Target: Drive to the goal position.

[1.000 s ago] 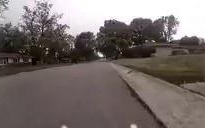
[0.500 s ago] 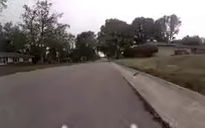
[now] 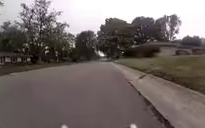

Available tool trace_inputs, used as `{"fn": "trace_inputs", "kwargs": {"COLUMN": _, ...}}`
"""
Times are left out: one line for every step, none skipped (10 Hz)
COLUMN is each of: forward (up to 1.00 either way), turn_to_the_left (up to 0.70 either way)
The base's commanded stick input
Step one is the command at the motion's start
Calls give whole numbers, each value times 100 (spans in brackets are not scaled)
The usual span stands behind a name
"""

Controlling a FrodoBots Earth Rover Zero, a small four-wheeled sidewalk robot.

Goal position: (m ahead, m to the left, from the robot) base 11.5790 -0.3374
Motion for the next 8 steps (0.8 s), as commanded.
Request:
{"fn": "trace_inputs", "kwargs": {"forward": 100, "turn_to_the_left": 0}}
{"fn": "trace_inputs", "kwargs": {"forward": 100, "turn_to_the_left": 0}}
{"fn": "trace_inputs", "kwargs": {"forward": 100, "turn_to_the_left": 0}}
{"fn": "trace_inputs", "kwargs": {"forward": 100, "turn_to_the_left": 0}}
{"fn": "trace_inputs", "kwargs": {"forward": 100, "turn_to_the_left": -3}}
{"fn": "trace_inputs", "kwargs": {"forward": 100, "turn_to_the_left": -19}}
{"fn": "trace_inputs", "kwargs": {"forward": 100, "turn_to_the_left": -34}}
{"fn": "trace_inputs", "kwargs": {"forward": 100, "turn_to_the_left": -35}}
